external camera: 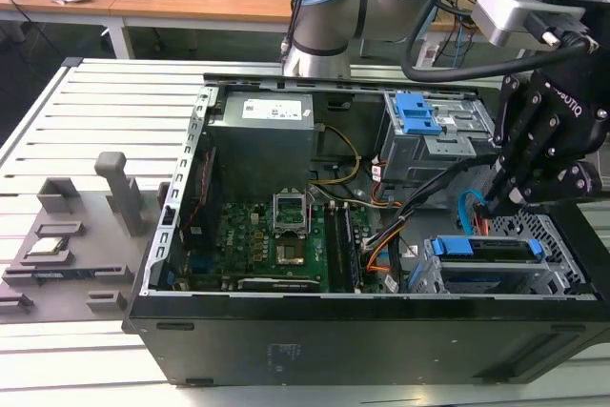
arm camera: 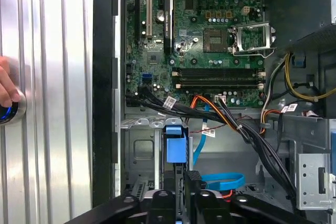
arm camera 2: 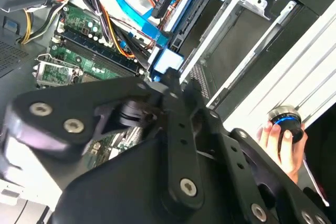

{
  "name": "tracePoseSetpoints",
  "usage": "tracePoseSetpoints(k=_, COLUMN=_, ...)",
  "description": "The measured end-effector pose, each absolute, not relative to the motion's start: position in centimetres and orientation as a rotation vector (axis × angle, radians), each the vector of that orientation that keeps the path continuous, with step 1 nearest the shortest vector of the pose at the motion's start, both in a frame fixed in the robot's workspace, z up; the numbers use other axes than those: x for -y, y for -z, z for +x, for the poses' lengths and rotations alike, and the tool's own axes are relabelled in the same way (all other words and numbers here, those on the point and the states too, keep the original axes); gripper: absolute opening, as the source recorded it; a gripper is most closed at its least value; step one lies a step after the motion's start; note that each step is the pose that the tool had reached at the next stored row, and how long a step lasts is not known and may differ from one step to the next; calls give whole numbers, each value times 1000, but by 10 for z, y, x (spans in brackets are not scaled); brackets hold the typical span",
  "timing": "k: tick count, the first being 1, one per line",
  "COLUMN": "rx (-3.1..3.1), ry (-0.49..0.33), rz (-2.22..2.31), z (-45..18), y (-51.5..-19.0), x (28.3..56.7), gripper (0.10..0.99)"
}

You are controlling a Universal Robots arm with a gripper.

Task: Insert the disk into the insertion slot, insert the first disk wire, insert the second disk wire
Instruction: 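Insert the disk into the insertion slot, then insert the first disk wire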

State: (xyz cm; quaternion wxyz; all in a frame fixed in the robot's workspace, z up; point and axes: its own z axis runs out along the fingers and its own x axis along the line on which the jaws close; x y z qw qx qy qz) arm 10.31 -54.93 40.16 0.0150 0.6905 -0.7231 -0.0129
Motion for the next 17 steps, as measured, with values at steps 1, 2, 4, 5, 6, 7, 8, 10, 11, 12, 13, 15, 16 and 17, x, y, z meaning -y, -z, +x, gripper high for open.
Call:
tracePoseSetpoints(k=1, rx=2250, ry=40, rz=2149, z=103, y=-402, x=549, gripper=176)
tracePoseSetpoints(k=2, rx=2250, ry=40, rz=2149, z=103, y=-402, x=549, gripper=106)
tracePoseSetpoints(k=4, rx=2250, ry=40, rz=2149, z=103, y=-402, x=549, gripper=106)
tracePoseSetpoints(k=5, rx=2250, ry=40, rz=2149, z=103, y=-402, x=549, gripper=106)
tracePoseSetpoints(k=6, rx=2250, ry=40, rz=2149, z=103, y=-402, x=549, gripper=106)
tracePoseSetpoints(k=7, rx=2250, ry=40, rz=2149, z=103, y=-402, x=549, gripper=106)
tracePoseSetpoints(k=8, rx=2250, ry=40, rz=2149, z=103, y=-402, x=549, gripper=106)
tracePoseSetpoints(k=10, rx=2250, ry=40, rz=2149, z=104, y=-402, x=549, gripper=106)
tracePoseSetpoints(k=11, rx=2250, ry=40, rz=2149, z=107, y=-402, x=549, gripper=106)
tracePoseSetpoints(k=12, rx=2250, ry=40, rz=2149, z=110, y=-401, x=549, gripper=106)
tracePoseSetpoints(k=13, rx=2250, ry=40, rz=2149, z=112, y=-401, x=549, gripper=106)
tracePoseSetpoints(k=15, rx=2250, ry=40, rz=2148, z=118, y=-401, x=549, gripper=106)
tracePoseSetpoints(k=16, rx=2250, ry=41, rz=2148, z=122, y=-401, x=549, gripper=106)
tracePoseSetpoints(k=17, rx=2250, ry=41, rz=2148, z=127, y=-401, x=549, gripper=106)
